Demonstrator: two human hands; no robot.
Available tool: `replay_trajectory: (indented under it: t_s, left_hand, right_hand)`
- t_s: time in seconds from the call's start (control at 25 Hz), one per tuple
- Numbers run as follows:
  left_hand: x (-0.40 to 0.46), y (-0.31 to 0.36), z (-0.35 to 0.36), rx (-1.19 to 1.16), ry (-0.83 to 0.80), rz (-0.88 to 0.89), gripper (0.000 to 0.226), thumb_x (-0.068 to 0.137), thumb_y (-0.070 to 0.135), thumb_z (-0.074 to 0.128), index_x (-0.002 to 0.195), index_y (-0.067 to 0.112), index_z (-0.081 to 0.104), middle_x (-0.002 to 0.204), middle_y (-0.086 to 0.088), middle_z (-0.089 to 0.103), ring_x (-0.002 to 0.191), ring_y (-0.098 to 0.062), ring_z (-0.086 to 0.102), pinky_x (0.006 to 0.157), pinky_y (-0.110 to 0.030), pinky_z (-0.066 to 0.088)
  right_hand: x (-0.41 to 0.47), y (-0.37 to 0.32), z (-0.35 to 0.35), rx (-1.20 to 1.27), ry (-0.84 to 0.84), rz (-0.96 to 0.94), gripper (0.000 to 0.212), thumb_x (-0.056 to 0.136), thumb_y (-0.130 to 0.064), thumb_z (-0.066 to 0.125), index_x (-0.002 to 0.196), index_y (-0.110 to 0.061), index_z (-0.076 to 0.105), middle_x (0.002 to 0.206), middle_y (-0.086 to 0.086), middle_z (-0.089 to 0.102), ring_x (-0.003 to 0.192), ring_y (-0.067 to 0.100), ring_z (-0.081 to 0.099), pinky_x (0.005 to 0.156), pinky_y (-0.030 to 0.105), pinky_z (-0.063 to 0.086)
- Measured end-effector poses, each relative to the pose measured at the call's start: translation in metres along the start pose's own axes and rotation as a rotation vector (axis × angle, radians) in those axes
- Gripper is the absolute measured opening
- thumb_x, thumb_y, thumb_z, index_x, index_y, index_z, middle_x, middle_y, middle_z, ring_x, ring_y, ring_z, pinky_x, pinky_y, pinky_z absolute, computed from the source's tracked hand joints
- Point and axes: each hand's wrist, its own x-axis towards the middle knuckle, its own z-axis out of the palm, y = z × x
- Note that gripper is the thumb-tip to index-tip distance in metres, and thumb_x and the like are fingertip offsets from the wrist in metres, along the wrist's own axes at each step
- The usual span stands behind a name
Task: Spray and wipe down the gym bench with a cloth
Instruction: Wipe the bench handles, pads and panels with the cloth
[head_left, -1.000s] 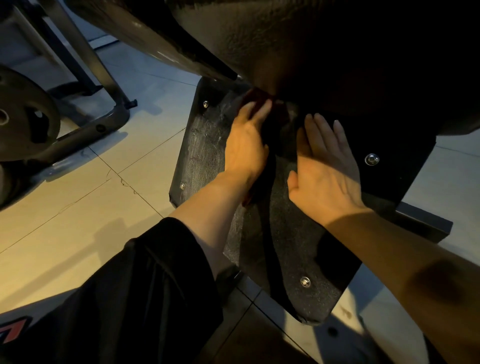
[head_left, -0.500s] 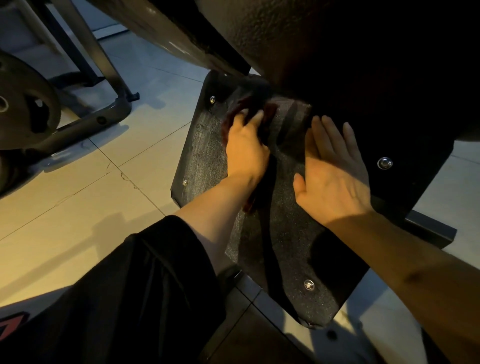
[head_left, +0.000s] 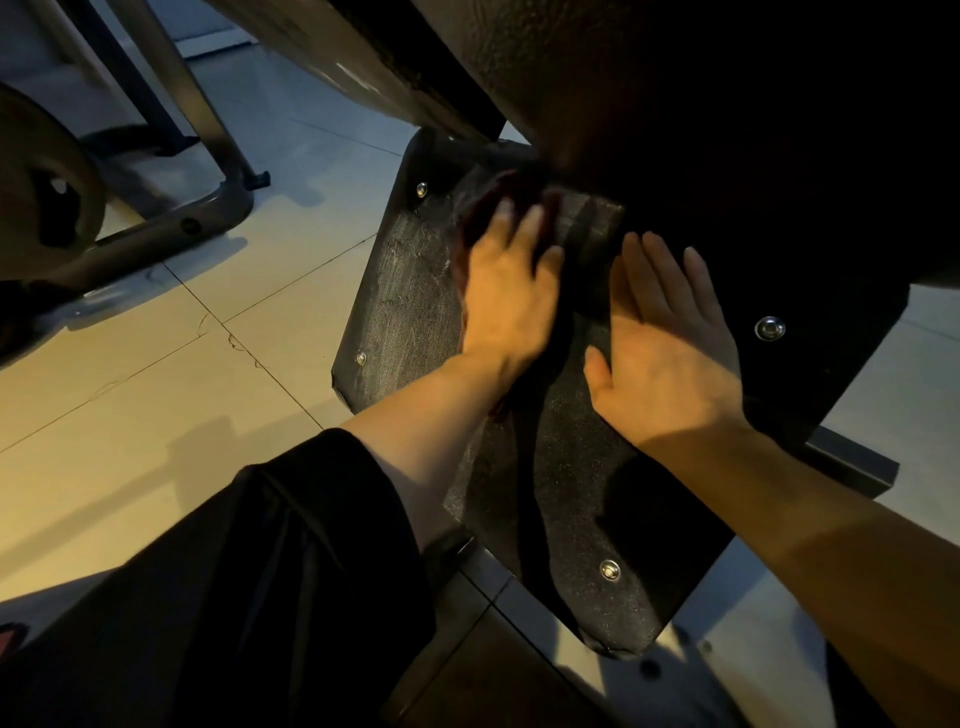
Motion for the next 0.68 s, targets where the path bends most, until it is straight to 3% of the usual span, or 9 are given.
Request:
replay_trajectory:
  t_s: [0.08,0.12,0.2,0.28,0.32,0.48,0.52,0.64,0.68]
  left_hand:
    - [-0.009,0.003,-0.002,0.021,-0.084,0.236,0.055,0.092,0.016,0.036,0.146,0.011,0.038,0.158,-0.012,0.021,0.146,-0.024,0.017,0.115,-0.023,0.006]
    - [-0.007,0.000,-0.005,0.045,-0.092,0.265,0.056,0.091,0.010,0.038,0.146,0.011,0.038,0.157,-0.014,0.023,0.145,-0.025,0.020,0.111,-0.018,0.008]
    - [0.004,-0.010,-0.011,-0.004,0.041,0.056,0.056,0.092,0.002,0.046,0.146,0.014,0.037,0.149,-0.015,0.029,0.136,-0.023,0.033,0.104,-0.013,0.018]
    - [0.009,-0.007,-0.015,-0.096,0.204,-0.240,0.057,0.090,0.004,0.055,0.144,0.016,0.039,0.141,-0.013,0.034,0.123,-0.018,0.041,0.102,-0.017,0.029]
    - [0.008,0.001,-0.013,-0.087,0.225,-0.256,0.055,0.090,0.006,0.057,0.142,0.017,0.042,0.140,-0.011,0.037,0.123,-0.019,0.043,0.104,-0.020,0.031]
    - [-0.015,0.025,0.003,-0.039,-0.008,0.190,0.050,0.085,0.011,0.063,0.134,0.015,0.055,0.141,-0.008,0.041,0.132,-0.019,0.039,0.102,-0.009,0.022]
    - [-0.012,0.020,0.001,-0.026,-0.019,0.196,0.051,0.084,0.011,0.064,0.134,0.015,0.055,0.141,-0.008,0.040,0.131,-0.019,0.039,0.101,-0.008,0.022]
    - [-0.003,0.011,-0.007,-0.018,0.066,-0.101,0.053,0.087,0.012,0.063,0.138,0.016,0.050,0.138,-0.008,0.039,0.125,-0.022,0.045,0.100,-0.020,0.034]
    - [-0.004,0.014,-0.007,-0.006,0.054,-0.072,0.052,0.086,0.013,0.064,0.136,0.016,0.051,0.136,-0.009,0.041,0.123,-0.022,0.046,0.099,-0.023,0.036]
  right_hand:
    - [0.001,0.004,0.002,0.009,0.035,-0.037,0.081,0.074,-0.025,0.067,0.139,0.004,0.029,0.145,0.026,0.040,0.139,0.036,0.031,0.115,0.046,0.016]
    - [0.001,0.007,0.003,0.000,0.047,-0.049,0.080,0.074,-0.025,0.069,0.138,0.006,0.033,0.144,0.026,0.041,0.138,0.035,0.030,0.115,0.044,0.015]
    - [0.002,0.013,0.007,-0.010,0.058,-0.065,0.075,0.075,-0.027,0.070,0.134,0.010,0.041,0.142,0.026,0.043,0.135,0.034,0.028,0.113,0.041,0.013]
    - [0.001,0.020,0.008,0.009,0.077,-0.106,0.069,0.077,-0.026,0.066,0.131,0.011,0.045,0.140,0.027,0.045,0.132,0.033,0.028,0.114,0.038,0.011]
    - [0.000,0.023,0.008,0.020,0.075,-0.122,0.069,0.076,-0.027,0.063,0.130,0.011,0.045,0.139,0.028,0.046,0.132,0.033,0.028,0.114,0.037,0.010]
    - [-0.009,0.030,0.001,0.013,0.023,-0.132,0.074,0.070,-0.022,0.077,0.133,0.005,0.048,0.141,0.025,0.046,0.133,0.029,0.027,0.114,0.036,0.009]
    - [-0.010,0.028,-0.005,0.011,0.013,-0.119,0.077,0.067,-0.021,0.079,0.133,0.004,0.049,0.142,0.024,0.046,0.134,0.029,0.027,0.113,0.036,0.011]
    - [-0.012,0.022,-0.013,0.013,-0.075,-0.069,0.075,0.077,-0.025,0.074,0.141,-0.002,0.042,0.151,0.017,0.036,0.143,0.026,0.024,0.115,0.032,0.005]
    - [-0.015,0.021,-0.013,-0.015,-0.083,-0.060,0.075,0.079,-0.028,0.073,0.143,-0.003,0.041,0.152,0.016,0.035,0.143,0.027,0.026,0.115,0.031,0.004]
